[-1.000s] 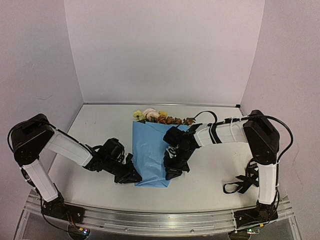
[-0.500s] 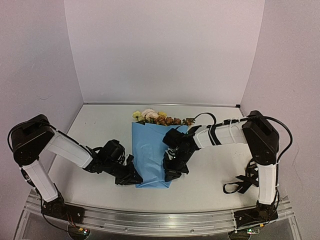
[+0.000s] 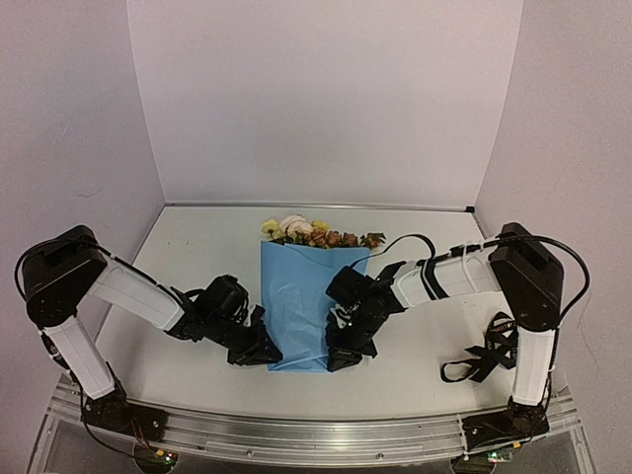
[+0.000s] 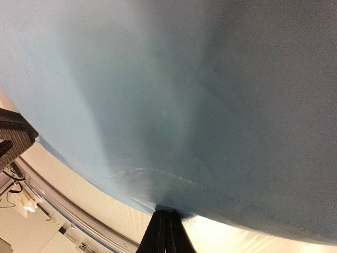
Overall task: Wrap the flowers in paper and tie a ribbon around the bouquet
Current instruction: Press the fold line of the folded wrapping paper.
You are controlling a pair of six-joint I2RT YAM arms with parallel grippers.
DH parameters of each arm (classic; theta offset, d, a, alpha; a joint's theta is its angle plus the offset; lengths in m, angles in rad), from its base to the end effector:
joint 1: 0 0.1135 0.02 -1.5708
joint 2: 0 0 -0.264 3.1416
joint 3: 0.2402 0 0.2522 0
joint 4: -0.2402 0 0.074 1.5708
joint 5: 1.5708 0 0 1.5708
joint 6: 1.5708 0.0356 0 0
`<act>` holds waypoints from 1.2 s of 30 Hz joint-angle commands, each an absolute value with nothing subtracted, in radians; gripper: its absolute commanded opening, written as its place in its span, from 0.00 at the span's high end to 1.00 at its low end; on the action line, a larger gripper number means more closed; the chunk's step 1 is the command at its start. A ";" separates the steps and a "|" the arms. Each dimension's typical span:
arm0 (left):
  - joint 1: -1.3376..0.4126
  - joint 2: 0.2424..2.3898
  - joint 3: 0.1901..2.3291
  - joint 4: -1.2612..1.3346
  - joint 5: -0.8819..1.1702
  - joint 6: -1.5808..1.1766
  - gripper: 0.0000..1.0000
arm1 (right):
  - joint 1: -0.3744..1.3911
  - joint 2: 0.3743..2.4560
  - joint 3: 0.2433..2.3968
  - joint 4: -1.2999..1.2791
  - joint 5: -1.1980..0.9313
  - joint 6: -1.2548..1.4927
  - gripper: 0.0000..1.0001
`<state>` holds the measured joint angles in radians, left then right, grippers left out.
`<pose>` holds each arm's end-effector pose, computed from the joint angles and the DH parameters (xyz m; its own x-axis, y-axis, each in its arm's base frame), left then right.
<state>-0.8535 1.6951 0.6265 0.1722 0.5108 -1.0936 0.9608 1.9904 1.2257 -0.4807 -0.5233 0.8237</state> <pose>0.1767 -0.2291 0.1076 -0.9980 -0.0347 0.0524 -0.0620 0.6806 -0.7301 0.2027 0.3211 0.1290 -0.9569 -0.2597 0.1302 -0.1464 0.8180 0.5563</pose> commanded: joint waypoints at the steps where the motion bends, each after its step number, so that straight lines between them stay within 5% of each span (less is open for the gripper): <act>1: -0.861 1.681 0.660 0.065 0.470 -1.057 0.86 | 0.968 1.968 1.198 -0.479 -0.495 0.844 1.00; 8: -0.861 1.606 0.772 -0.072 0.433 -0.982 0.80 | 0.960 1.844 1.266 -0.565 -0.515 0.815 0.98; 22: -0.777 1.555 0.864 -0.180 0.361 -0.907 0.75 | 0.780 1.804 1.215 -0.489 -0.548 0.875 0.47; 36: -0.642 1.673 0.883 -0.089 0.400 -0.827 0.67 | 0.738 1.956 1.183 -0.325 -0.510 0.951 0.56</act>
